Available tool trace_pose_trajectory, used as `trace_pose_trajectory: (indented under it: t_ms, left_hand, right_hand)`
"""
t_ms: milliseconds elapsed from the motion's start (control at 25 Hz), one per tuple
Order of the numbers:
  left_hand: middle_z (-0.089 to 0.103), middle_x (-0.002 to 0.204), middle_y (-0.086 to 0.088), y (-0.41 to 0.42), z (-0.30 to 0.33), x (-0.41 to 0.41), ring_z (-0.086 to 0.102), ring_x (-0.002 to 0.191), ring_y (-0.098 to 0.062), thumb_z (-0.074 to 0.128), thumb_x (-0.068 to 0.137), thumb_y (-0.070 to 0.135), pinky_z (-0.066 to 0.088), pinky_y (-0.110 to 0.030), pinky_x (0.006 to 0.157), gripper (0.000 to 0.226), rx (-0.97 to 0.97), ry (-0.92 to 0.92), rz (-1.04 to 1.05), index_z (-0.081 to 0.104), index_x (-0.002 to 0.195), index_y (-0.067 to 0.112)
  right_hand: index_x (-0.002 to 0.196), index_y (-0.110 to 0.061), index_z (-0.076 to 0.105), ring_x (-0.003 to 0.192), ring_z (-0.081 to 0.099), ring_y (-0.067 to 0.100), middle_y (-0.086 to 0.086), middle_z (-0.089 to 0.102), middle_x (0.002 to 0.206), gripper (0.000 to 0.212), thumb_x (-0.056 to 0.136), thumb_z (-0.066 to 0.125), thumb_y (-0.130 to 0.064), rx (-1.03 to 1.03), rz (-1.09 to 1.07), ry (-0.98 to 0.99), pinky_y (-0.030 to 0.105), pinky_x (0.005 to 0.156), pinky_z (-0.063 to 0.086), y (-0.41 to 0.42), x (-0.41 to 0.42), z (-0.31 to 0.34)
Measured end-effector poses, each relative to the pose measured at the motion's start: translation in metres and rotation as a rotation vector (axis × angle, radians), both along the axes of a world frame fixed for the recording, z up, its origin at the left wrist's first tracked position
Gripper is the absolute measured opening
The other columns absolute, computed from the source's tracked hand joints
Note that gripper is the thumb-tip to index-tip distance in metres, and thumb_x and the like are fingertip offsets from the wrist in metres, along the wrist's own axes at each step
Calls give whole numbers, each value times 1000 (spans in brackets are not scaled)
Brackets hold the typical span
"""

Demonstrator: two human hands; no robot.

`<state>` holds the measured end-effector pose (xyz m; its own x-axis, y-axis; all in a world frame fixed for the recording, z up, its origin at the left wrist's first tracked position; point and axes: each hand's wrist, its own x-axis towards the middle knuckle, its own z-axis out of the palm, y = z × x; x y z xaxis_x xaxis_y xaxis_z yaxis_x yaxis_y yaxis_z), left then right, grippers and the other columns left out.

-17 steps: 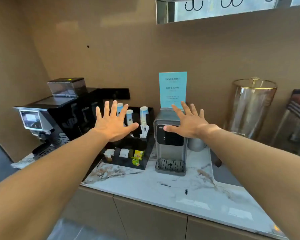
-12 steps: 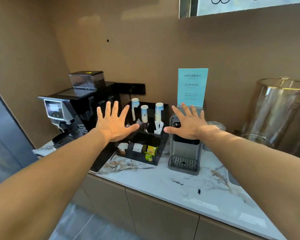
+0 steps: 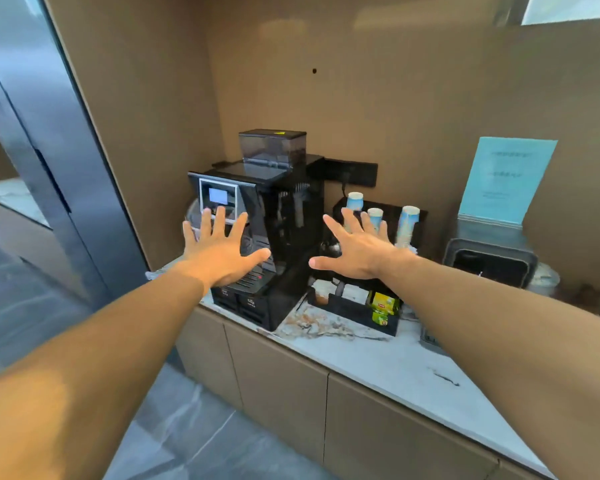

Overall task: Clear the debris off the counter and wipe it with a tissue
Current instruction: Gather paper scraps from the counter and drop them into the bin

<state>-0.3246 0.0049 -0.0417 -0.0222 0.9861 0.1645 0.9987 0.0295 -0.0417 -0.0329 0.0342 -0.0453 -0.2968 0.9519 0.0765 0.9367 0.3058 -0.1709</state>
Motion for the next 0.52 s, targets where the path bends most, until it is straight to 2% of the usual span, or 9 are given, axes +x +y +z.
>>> trace_pose_trajectory:
  t_ms: [280,520]
  left_hand:
    - [-13,166,-10,-9,-28,-160,-16,151,-36,-1,60,101,-7,-67,116,111,-8,-33,124,-11,152,41]
    - [-11,166,-8,-3,-46,-263,-17,151,-35,0,57,103,-10,-67,115,113,-3,-20,250,-11,152,43]
  right_hand:
    - [148,-48,-14,148,-19,37,-1,-17,164,116,54,25,-103,1,143,-38,64,113,-12,19,-191,-15]
    - [152,-41,-10,149,-13,40,4,-16,164,111,65,27,-98,16,268,-83,66,116,-4,35,-304,-28]
